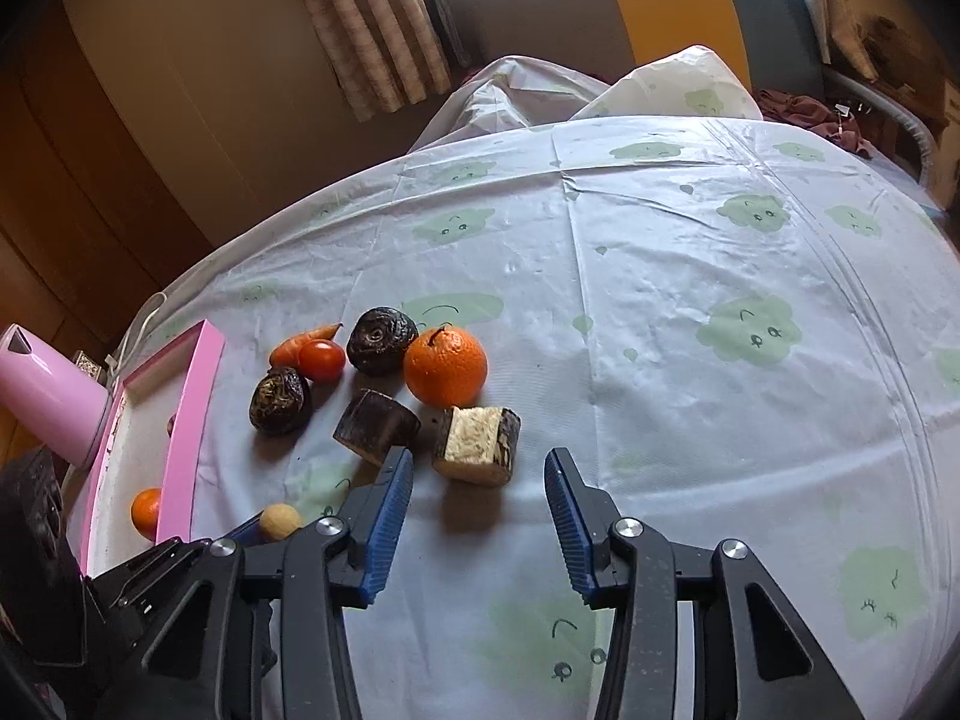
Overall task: Organize fruits
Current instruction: 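Grasp a second kiwi with the left tool while the right tool grasps a yam piece, then release the kiwi into the tray with the left tool while the right tool places the yam piece, then grasp the dark taro with the left tool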
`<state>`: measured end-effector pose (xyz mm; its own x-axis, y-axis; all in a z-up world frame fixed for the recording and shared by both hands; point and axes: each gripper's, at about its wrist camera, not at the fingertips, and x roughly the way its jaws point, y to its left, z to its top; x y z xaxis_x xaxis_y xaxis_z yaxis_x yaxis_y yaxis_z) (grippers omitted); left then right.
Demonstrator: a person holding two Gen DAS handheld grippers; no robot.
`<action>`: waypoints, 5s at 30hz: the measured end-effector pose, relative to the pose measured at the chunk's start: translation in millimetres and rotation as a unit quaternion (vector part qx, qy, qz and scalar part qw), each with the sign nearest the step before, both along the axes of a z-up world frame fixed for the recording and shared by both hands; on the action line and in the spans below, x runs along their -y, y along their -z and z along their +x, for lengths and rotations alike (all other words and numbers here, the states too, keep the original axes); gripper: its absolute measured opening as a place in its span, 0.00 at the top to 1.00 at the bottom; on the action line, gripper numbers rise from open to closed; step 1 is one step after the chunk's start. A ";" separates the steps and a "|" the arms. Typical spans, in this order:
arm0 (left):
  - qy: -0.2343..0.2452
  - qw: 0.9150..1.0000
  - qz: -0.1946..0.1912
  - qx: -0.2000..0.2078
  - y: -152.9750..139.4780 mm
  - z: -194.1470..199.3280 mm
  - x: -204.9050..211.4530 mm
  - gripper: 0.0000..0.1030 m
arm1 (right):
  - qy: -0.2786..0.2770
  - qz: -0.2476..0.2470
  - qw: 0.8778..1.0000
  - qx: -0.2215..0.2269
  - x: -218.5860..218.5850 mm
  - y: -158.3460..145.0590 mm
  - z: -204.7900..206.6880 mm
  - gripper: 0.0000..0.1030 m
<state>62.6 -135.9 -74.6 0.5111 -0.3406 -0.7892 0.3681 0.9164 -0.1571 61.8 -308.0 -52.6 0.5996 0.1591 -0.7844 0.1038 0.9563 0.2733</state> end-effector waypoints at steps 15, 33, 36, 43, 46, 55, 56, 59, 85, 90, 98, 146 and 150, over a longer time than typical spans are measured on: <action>0.000 1.000 -0.013 0.016 -30.0 -9.2 -14.6 0.75 | -0.015 -0.034 0.999 -0.014 -8.1 10.8 14.3 0.68; -0.223 0.974 0.032 0.003 -42.8 38.8 -169.0 0.65 | -0.016 -0.061 0.998 -0.007 -13.7 6.2 11.4 0.68; -0.227 0.973 0.034 0.007 -44.2 32.0 -167.9 0.65 | -0.014 -0.062 0.998 -0.007 -12.0 5.3 9.3 0.68; -0.207 0.978 0.017 0.015 -50.5 13.7 -156.8 0.64 | -0.008 -0.061 0.998 0.001 -11.4 1.3 -0.8 0.68; -0.201 0.979 0.018 0.015 -50.3 6.7 -153.0 0.65 | -0.014 -0.059 0.998 0.011 -15.4 -6.0 -6.3 0.68; -0.198 0.980 0.014 0.012 -47.8 -6.7 -155.8 0.64 | -0.076 -0.041 0.995 0.040 -55.2 -29.6 -14.0 0.68; -0.199 0.980 0.013 0.012 -47.5 -7.5 -157.4 0.64 | -0.088 -0.035 0.995 0.042 -62.2 -31.4 -14.6 0.68; -0.204 0.979 0.013 0.013 -47.6 -10.7 -162.7 0.64 | -0.125 -0.025 0.991 0.046 -86.5 -35.7 -16.3 0.68; -0.247 0.969 -0.006 0.028 -51.3 -32.1 -203.4 0.65 | -0.234 0.007 0.972 0.032 -208.1 -35.1 12.6 0.58; -0.233 0.972 -0.003 0.029 -53.0 -32.4 -193.8 0.65 | -0.188 -0.018 0.981 0.039 -174.0 -32.5 -4.9 0.47; -0.199 0.980 0.002 0.029 -53.3 -34.0 -170.8 0.65 | -0.102 -0.030 0.994 0.014 -108.1 -12.9 -20.7 0.45; -0.060 0.996 0.037 -0.061 -14.0 87.8 -15.3 0.54 | 0.007 -0.021 1.000 0.000 -10.5 7.1 -23.5 0.45; -0.062 0.995 0.012 -0.080 -6.7 98.6 -15.4 0.53 | 0.007 -0.020 1.000 -0.003 -8.9 9.4 -21.0 0.45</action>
<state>161.2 -120.5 -67.8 0.4159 -0.2624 -0.8707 0.2242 0.9575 -0.1814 40.7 -299.1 -61.9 0.5968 0.1183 -0.7936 0.1194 0.9650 0.2337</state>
